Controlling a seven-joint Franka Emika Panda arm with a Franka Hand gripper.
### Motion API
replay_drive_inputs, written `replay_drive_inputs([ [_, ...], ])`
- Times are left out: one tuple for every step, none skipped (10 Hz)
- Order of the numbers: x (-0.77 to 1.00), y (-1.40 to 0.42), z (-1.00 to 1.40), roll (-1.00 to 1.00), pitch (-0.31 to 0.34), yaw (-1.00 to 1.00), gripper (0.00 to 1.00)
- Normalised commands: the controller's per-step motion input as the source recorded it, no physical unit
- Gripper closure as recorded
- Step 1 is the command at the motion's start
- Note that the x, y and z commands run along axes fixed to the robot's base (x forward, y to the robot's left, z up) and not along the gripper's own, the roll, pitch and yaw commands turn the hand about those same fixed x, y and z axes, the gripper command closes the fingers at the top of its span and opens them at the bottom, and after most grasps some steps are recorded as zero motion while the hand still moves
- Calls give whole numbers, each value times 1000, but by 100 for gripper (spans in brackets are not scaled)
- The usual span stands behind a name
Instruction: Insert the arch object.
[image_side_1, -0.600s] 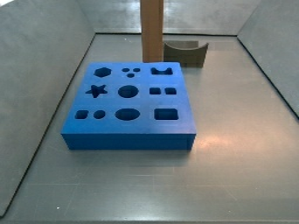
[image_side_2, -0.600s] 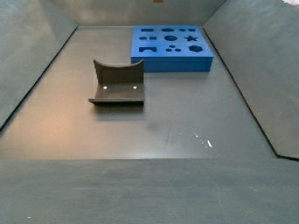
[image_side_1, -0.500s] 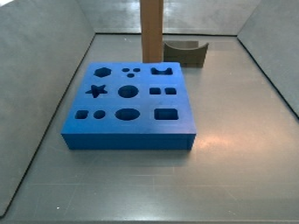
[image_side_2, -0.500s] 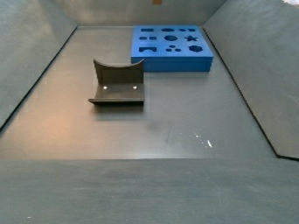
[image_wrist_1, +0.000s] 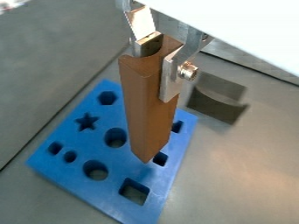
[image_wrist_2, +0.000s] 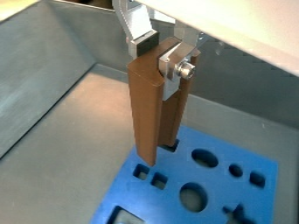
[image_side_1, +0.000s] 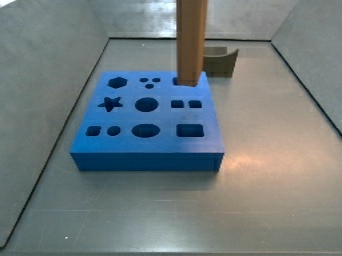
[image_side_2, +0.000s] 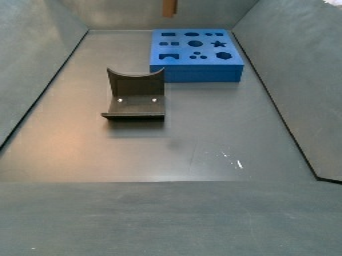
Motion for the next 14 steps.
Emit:
replay_drive_inputs([
  [360,271,-200,0,0,-769,100],
  [329,300,-263,0,0,-740,100],
  [320,320,-277,0,0,-717,100],
  [323,331,-271,0,0,-703,100],
  [326,334,-249,0,0,-703,100],
  [329,306,-223,0,0,-729,100],
  [291,246,-109,0,0,-794,100],
  [134,129,0,0,0,-923,100],
  [0,29,0,39,0,-989,100],
  [0,0,0,84,0,-1000,100],
  [-34,0,-3,127,20,-989,100],
  [-54,0,-51,204,69,-894,100],
  [-29,46,-166,189,123,-797,100],
  [-109,203,-194,136,100,-680,100],
])
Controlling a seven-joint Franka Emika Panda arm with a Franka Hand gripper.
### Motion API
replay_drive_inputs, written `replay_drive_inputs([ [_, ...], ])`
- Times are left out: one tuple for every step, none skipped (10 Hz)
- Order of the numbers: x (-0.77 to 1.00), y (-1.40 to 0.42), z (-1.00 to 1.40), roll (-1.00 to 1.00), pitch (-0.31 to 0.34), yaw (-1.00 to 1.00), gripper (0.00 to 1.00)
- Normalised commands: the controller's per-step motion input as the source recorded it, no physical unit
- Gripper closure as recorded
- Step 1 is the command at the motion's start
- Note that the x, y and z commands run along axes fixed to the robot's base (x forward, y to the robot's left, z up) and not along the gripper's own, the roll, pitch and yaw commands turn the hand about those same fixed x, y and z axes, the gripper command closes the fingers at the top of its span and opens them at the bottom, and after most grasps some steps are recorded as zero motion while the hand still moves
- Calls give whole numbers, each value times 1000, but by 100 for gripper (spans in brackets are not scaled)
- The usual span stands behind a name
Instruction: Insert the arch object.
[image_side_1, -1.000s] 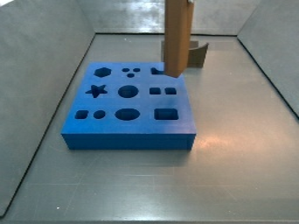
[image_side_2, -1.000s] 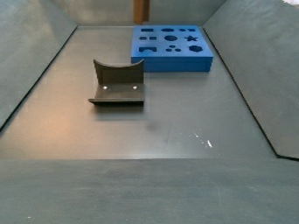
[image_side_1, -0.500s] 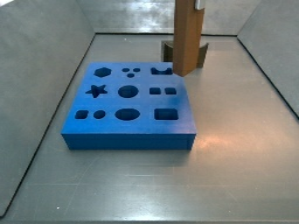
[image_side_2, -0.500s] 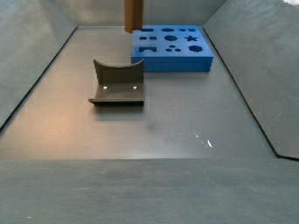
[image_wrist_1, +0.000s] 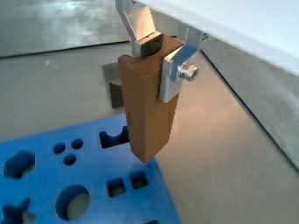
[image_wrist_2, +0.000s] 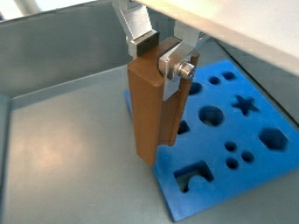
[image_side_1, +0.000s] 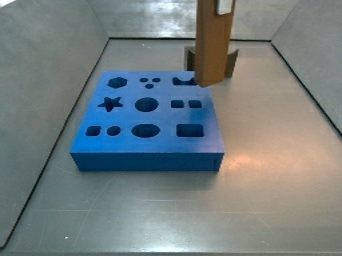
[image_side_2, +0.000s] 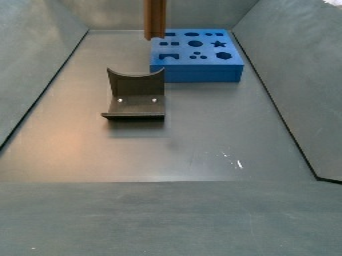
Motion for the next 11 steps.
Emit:
replay_drive_inputs([
  [-169,254,-197,100,61,-663,100],
  [-209,300,-160,54,23,-649,100],
  [-209,286,-146,40,10,-677,100],
  [-209,263,-120,39,0,-703,100],
  [-243,266,-106,36,0,-691,100],
  [-246,283,-111,43,0,-663,100],
  [-291,334,-157,37,0,-591,100],
  [-349,251,-269,59,0,-511,100],
  [-226,66,-174,0,-7,-314,100],
  [-29,0,-97,0,0,-240,100],
  [74,-31,-60,-6,0,-271,100],
])
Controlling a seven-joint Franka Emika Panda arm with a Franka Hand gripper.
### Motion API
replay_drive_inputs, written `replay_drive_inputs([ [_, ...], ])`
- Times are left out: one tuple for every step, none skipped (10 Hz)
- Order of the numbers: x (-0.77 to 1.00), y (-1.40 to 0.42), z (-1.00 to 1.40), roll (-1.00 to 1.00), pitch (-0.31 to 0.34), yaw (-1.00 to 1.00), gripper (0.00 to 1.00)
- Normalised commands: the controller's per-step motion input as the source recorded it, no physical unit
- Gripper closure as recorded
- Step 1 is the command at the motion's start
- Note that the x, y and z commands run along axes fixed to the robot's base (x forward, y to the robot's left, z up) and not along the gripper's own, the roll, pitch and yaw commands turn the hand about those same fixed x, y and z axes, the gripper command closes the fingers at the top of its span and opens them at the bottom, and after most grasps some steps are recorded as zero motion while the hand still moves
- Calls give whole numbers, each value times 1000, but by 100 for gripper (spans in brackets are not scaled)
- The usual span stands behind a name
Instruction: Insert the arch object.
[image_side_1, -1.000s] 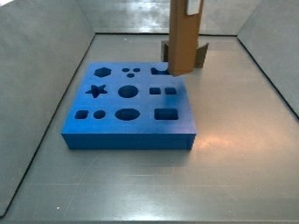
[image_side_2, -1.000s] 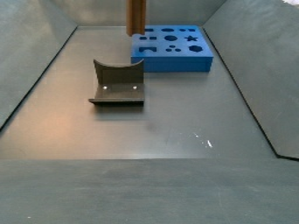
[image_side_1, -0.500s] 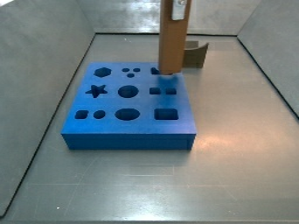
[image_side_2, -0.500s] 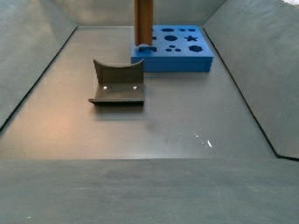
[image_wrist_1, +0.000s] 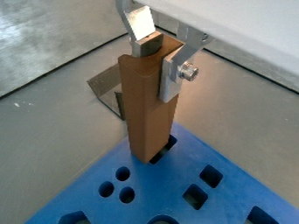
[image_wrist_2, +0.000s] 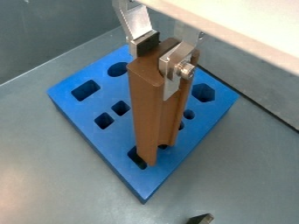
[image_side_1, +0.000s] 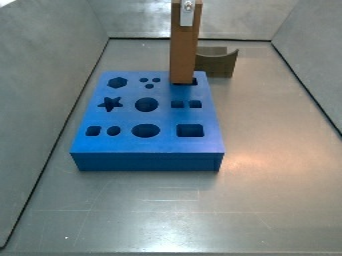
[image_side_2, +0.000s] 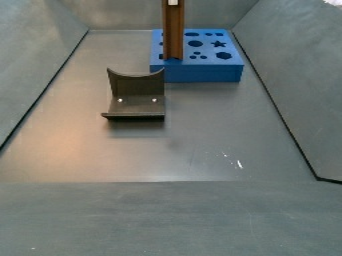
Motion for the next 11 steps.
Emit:
replay_drive_inputs([
  [294,-71,-40,0,30,-340,100],
  [454,-71,-97,0,70,-289,100],
  [431,-60,-137,36,77,-234,100],
  [251,-43,-163,37,36,-200,100],
  [83,0,-189,0,0,-94,100],
  [0,0,-203,0,0,-6,100],
  [0,0,-240,0,-6,0,100],
  [31,0,-269,0,0,0,100],
  [51,0,-283,0,-1,0,100],
  [57,0,-280,0,0,-23,100],
  [74,14,-249,0,0,-31,100],
])
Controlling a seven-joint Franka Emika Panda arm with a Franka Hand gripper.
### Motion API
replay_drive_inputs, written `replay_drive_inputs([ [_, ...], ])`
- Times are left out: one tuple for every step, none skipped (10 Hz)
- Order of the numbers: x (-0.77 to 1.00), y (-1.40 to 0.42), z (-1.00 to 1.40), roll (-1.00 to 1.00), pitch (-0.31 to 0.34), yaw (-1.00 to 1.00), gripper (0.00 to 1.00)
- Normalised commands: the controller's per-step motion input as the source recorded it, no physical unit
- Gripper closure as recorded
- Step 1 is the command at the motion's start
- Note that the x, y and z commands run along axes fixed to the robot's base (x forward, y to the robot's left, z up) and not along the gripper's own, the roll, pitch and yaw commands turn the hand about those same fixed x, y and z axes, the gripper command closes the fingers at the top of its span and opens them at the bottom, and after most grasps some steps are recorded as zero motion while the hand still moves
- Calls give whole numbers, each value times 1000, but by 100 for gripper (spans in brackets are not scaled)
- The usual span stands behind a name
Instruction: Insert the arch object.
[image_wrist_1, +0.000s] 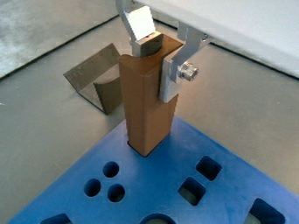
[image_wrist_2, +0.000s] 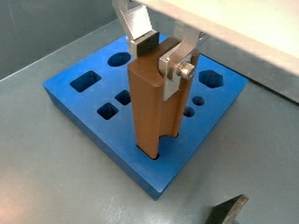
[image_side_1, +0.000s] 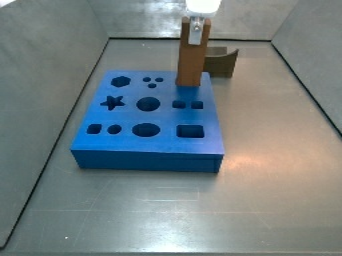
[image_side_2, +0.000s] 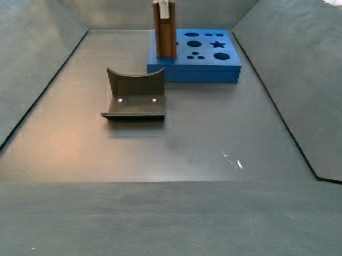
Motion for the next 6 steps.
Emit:
replay_drive_inputs([
  [51,0,-209,0,0,-26,100],
  [40,0,-211,0,0,-20,100],
  [29,0,-237,0,-4,-17,100],
  [0,0,-166,-17,-19,-31,100],
  [0,26,-63,-87,-60,-29,100],
  [0,0,0,0,0,0,100],
])
